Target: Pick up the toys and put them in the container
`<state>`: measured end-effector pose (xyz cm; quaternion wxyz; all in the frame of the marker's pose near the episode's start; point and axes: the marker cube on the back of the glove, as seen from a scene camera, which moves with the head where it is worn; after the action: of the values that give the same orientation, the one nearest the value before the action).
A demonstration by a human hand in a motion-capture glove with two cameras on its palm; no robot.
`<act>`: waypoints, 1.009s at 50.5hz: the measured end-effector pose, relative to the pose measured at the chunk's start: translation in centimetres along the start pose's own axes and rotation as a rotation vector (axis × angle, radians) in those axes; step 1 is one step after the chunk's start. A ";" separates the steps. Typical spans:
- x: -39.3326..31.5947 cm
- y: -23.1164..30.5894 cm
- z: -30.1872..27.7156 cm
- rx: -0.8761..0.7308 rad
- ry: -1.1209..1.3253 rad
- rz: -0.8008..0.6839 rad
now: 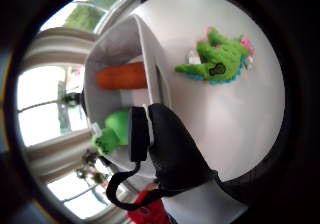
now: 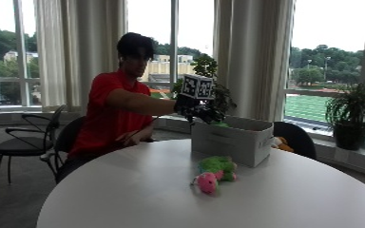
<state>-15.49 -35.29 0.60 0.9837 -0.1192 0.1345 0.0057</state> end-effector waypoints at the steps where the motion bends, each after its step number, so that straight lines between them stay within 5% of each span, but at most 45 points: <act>1: 0.3 -0.1 0.2 0.000 -0.001 0.007; 39: 2.7 -10.4 11.6 -0.032 -0.053 0.111; 51: 2.1 -12.5 15.3 -0.219 -0.057 0.096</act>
<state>-8.87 -43.82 17.28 0.9668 -0.2192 0.1108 0.0707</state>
